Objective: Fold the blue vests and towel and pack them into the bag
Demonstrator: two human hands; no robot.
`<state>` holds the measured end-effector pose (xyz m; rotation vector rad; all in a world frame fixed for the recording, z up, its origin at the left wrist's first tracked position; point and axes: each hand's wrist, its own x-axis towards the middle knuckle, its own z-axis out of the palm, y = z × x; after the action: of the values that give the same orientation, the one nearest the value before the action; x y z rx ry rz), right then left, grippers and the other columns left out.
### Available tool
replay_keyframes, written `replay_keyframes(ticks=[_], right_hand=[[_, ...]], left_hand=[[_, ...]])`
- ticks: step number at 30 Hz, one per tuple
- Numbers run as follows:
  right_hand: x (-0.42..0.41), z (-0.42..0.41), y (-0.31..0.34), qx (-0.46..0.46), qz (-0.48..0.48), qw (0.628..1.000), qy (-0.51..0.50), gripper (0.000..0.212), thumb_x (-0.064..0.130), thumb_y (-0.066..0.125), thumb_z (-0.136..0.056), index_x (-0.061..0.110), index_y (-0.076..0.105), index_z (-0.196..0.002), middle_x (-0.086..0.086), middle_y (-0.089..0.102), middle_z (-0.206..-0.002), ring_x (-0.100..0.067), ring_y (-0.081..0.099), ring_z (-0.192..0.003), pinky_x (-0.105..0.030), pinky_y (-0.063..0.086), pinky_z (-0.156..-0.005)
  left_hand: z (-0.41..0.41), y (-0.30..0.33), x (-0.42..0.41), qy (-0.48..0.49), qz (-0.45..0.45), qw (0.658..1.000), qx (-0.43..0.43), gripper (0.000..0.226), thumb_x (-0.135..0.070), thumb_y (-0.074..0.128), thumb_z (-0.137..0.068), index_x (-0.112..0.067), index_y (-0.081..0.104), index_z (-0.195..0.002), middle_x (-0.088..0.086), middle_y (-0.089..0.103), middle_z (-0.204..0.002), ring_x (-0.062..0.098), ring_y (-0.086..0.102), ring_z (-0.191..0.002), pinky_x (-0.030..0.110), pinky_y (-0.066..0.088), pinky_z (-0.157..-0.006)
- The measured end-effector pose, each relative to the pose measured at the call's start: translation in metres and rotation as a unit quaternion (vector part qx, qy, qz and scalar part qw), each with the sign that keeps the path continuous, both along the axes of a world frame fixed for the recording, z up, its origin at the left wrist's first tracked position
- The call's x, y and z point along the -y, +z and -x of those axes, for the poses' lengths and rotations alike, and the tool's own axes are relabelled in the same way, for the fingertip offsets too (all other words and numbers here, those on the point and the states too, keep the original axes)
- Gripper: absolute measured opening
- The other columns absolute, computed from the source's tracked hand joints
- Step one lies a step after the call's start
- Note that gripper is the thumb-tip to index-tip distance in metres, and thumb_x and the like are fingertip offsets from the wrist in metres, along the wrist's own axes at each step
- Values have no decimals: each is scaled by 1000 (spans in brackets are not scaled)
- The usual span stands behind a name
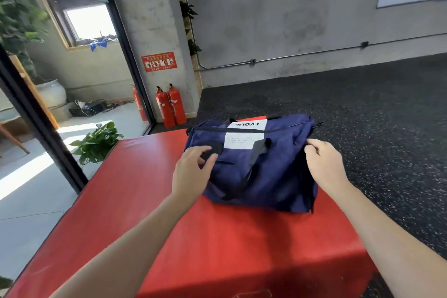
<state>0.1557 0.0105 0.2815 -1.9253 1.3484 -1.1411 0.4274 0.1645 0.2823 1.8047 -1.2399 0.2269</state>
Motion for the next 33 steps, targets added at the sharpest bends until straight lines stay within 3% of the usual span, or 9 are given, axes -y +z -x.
replay_keyframes(ticks=[3,6,10,13,18,22,25,29,33], right_hand=[[-3,-8,3,31,-16,999,9,42,44,48,-101,21,56,-67,-4,60,-87,-29,55,-95,-39,40,-82],[3,-17,-1,-14,13,1000,-9,44,61,53,-94,20,61,-79,-3,61,-98,-27,56,-99,-42,45,-88],[8,-32,-1,-3,21,1000,-7,39,60,58,-92,22,60,-83,1,61,-100,-24,56,-98,-38,42,-85],[12,-40,0,4,20,1000,-5,41,58,63,-90,18,59,-81,5,61,-94,-20,54,-92,-36,39,-81],[25,-44,-7,15,26,999,17,20,40,66,-93,22,60,-89,5,63,-101,-14,54,-94,-25,36,-81],[33,-44,-9,27,34,998,40,15,25,61,-98,17,70,-107,6,64,-108,-9,54,-98,-9,32,-77],[36,-46,-8,24,33,998,57,23,21,56,-101,11,71,-116,6,63,-116,-9,53,-106,-15,32,-84],[36,-50,-5,23,0,999,34,29,27,48,-105,9,69,-113,-5,67,-121,-25,58,-114,-27,35,-87],[9,-53,8,29,-6,999,28,33,26,51,-104,13,62,-132,-6,63,-133,-27,55,-124,-31,36,-100]], left_hand=[[-38,8,31,9,9,1000,17,20,-28,74,-88,-19,73,-106,-5,61,-105,17,60,-97,38,50,-92],[-71,11,62,26,-29,999,-4,25,-33,74,-87,-20,74,-109,6,59,-119,26,53,-116,41,42,-104],[-107,2,96,54,-119,989,-63,43,-55,68,-83,-31,70,-119,13,49,-140,32,39,-135,44,36,-112],[-149,-22,129,74,-163,981,-79,60,-73,52,-70,-39,70,-117,11,61,-134,35,48,-129,47,42,-108],[-148,-15,134,20,-178,972,-153,30,-29,75,-84,-29,74,-113,0,71,-117,25,63,-111,40,47,-103],[-148,-19,124,32,-142,974,-173,26,-20,78,-80,-30,76,-104,0,73,-111,24,66,-105,38,50,-100],[-137,-10,104,53,-83,983,-154,26,-14,71,-86,-26,75,-108,0,72,-111,23,65,-107,33,48,-98],[-116,0,57,107,-10,983,-149,28,-9,63,-93,-16,71,-118,5,71,-117,26,63,-109,27,41,-92],[-110,6,1,123,-44,986,-107,29,-12,61,-93,-16,70,-121,7,71,-116,29,64,-108,28,41,-89]])
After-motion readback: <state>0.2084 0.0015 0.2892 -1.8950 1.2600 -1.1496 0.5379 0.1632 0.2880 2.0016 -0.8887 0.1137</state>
